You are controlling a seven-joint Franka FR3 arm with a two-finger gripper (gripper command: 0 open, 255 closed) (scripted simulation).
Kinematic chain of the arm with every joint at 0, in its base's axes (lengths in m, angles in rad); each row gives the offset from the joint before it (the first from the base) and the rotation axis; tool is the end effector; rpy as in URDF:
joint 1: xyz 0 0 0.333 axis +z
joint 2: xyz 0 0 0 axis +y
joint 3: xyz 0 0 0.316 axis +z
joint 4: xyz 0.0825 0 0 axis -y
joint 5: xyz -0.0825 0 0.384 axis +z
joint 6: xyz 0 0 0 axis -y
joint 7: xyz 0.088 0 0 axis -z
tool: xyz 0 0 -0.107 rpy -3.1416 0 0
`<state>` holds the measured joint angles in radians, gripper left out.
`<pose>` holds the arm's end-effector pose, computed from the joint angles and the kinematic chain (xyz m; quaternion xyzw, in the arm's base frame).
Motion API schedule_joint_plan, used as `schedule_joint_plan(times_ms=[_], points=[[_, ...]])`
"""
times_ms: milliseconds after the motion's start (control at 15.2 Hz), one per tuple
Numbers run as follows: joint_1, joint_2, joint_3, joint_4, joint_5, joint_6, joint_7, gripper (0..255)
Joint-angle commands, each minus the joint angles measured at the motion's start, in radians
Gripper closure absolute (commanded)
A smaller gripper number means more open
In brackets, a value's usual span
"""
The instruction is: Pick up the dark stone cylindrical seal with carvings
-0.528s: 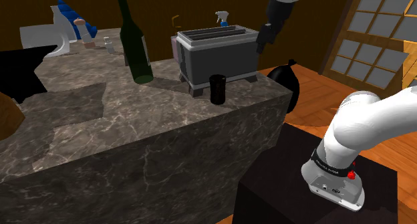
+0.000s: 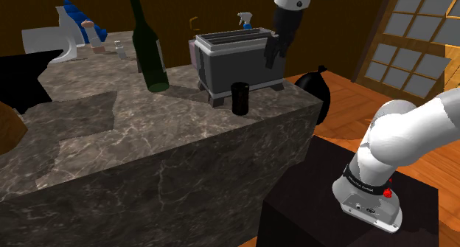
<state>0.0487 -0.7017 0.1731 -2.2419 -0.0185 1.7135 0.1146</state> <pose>0.3363 0.0934 0.6274 0.9937 0.0384 0.0913 0.0518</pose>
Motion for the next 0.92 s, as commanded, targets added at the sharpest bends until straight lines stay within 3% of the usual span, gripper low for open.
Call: schedule_joint_plan(times_ms=[0, 594, 858], points=[[0.010, 0.061, 0.036, 0.035, 0.021, 0.007, 0.035, 0], [0.048, 0.296, 0.177, 0.199, 0.079, 0.008, 0.173, 0], [0.051, 0.290, 0.180, 0.140, 0.082, 0.061, 0.175, 0]])
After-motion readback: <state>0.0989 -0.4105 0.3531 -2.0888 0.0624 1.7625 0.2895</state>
